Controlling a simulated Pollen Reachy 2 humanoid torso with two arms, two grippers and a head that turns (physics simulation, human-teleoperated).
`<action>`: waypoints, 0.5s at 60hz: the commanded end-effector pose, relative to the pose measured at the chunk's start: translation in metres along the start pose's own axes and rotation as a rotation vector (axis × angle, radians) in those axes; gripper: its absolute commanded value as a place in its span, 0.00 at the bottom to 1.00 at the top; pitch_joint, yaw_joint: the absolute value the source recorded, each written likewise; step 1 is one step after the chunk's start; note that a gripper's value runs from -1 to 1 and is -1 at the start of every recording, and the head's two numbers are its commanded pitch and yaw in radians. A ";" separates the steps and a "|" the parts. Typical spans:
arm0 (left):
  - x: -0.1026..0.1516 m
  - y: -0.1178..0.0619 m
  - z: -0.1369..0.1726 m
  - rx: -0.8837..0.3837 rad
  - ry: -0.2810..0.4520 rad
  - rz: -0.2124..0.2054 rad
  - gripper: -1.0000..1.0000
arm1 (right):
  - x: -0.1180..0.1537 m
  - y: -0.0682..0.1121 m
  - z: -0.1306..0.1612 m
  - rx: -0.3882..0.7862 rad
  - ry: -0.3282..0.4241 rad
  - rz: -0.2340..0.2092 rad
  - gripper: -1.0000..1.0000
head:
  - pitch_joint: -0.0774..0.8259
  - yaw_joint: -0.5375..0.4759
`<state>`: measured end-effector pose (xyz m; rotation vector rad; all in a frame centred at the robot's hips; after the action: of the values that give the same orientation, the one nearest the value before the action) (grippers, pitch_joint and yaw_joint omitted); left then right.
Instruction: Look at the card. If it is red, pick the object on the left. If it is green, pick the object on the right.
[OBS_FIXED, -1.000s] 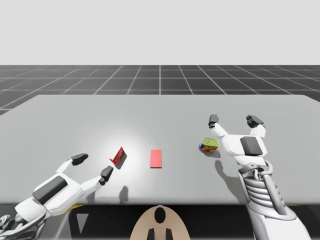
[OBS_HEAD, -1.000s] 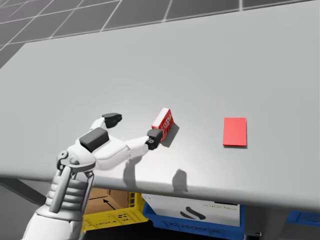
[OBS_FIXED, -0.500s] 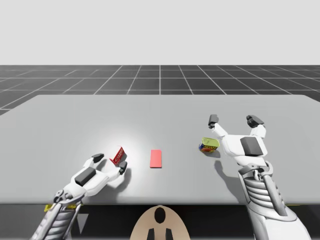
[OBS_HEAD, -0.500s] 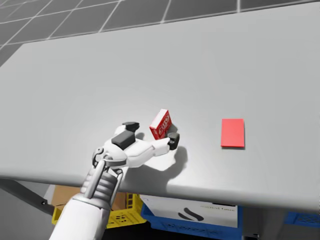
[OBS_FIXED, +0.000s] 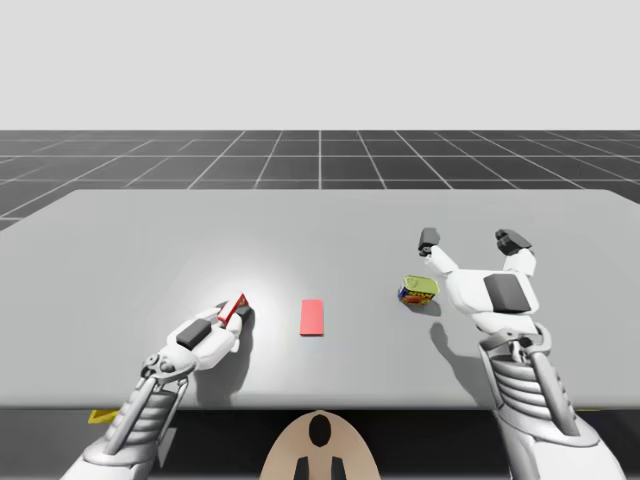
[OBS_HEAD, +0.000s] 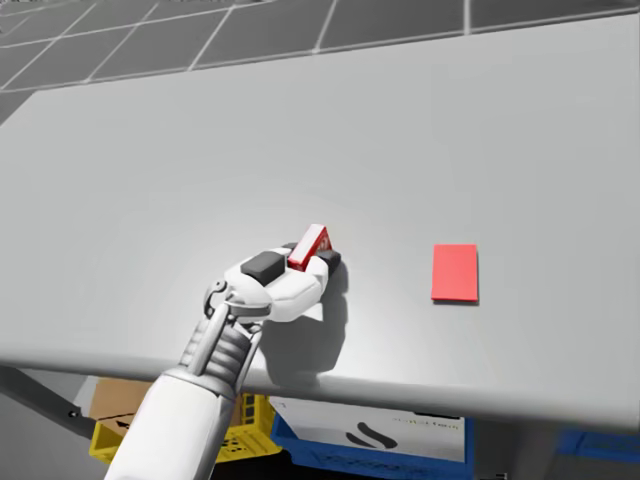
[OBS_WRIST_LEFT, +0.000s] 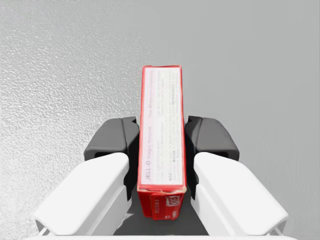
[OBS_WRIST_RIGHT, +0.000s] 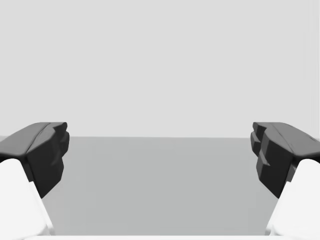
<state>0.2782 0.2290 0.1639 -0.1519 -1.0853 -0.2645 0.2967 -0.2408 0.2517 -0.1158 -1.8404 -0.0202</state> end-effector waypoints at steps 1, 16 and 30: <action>-0.006 -0.001 -0.001 0.002 0.025 -0.008 1.00 | 0.000 0.002 0.001 -0.002 0.001 -0.017 0.00 | 0.84 0.84; -0.006 -0.002 -0.001 0.004 0.018 -0.028 1.00 | -0.001 0.002 0.001 -0.004 0.009 -0.021 0.00 | 0.59 0.85; 0.003 -0.003 0.006 0.014 -0.007 -0.048 1.00 | 0.000 0.002 0.002 0.001 0.021 -0.052 0.00 | 0.45 0.86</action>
<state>0.2760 0.2267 0.1643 -0.1251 -1.0911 -0.2925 0.2960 -0.2420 0.2524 -0.0945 -1.8321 -0.0340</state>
